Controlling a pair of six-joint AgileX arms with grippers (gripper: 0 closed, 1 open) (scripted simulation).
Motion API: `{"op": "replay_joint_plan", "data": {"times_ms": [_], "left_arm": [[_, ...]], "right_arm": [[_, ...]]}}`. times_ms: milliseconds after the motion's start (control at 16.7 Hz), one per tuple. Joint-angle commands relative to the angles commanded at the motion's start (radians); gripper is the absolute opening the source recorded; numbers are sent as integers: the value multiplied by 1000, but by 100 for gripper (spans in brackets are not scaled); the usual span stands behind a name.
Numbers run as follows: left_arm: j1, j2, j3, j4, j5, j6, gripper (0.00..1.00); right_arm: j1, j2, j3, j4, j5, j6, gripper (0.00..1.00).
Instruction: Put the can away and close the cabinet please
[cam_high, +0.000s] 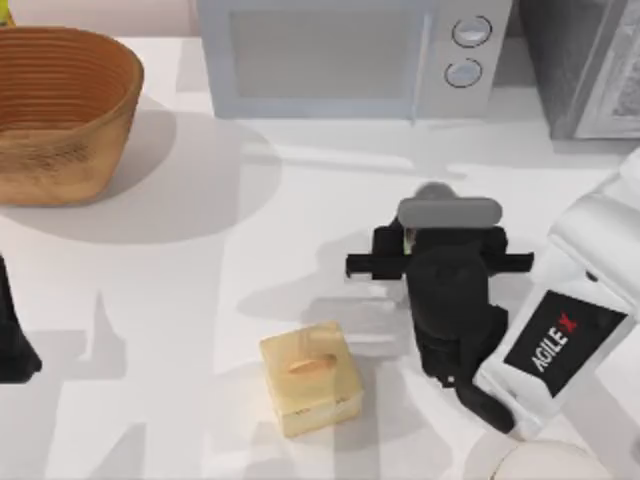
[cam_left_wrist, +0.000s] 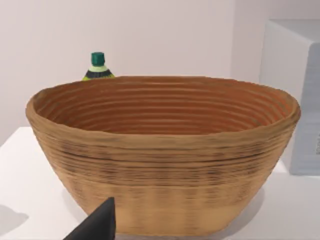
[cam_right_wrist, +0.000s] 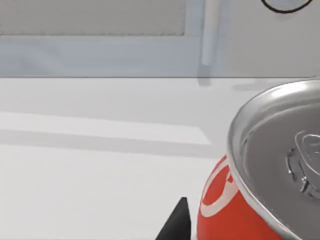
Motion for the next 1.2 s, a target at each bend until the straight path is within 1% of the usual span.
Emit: {"op": "replay_joint_plan", "data": {"times_ms": [300, 420, 720, 1020, 1200], "left_arm": [[0, 0, 0, 0, 0, 0, 100], [0, 0, 0, 0, 0, 0, 100], [0, 0, 0, 0, 0, 0, 100], [0, 0, 0, 0, 0, 0, 100], [0, 0, 0, 0, 0, 0, 100]], "right_arm": [[1, -1, -1, -2, 0, 0, 0], [0, -3, -1, -35, -6, -11, 0], [-16, -67, 0, -236, -36, -30, 0], [-9, -257, 18, -480, -56, -2, 0], [-2, -385, 50, -574, -45, 8, 0]]}}
